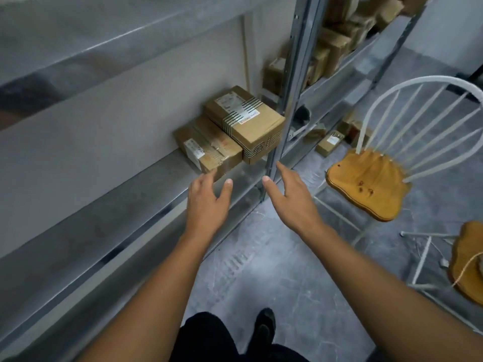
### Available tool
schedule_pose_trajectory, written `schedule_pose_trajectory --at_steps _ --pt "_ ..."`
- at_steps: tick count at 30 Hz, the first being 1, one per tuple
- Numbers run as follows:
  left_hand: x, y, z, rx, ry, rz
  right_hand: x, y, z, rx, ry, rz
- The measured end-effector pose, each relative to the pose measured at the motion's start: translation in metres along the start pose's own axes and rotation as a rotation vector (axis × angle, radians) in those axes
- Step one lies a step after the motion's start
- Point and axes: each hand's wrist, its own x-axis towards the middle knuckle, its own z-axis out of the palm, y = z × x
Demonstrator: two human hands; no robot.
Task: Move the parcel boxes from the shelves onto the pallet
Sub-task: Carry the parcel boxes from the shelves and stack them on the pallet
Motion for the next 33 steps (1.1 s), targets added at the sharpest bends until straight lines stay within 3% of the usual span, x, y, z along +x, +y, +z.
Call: schedule_pose_trajectory --at_steps 4,9,19,26,33 --pt "0.035 -0.007 0.007 -0.084 0.094 -0.12 0.04 -0.003 0.011 -0.022 -0.091 -0.023" --pt "0.096 -0.014 0.027 -0.139 0.152 -0.17 0.082 -0.005 0.03 -0.244 0.024 -0.108" --pt "0.127 -0.027 0.054 -0.393 0.255 -0.211 0.142 -0.025 0.04 -0.339 0.103 -0.264" --pt "0.124 -0.035 0.052 -0.496 0.301 -0.242 0.153 -0.045 0.057 -0.395 -0.004 -0.442" --pt "0.114 -0.039 0.037 -0.626 0.295 -0.259 0.157 -0.053 0.067 -0.215 -0.13 -0.583"
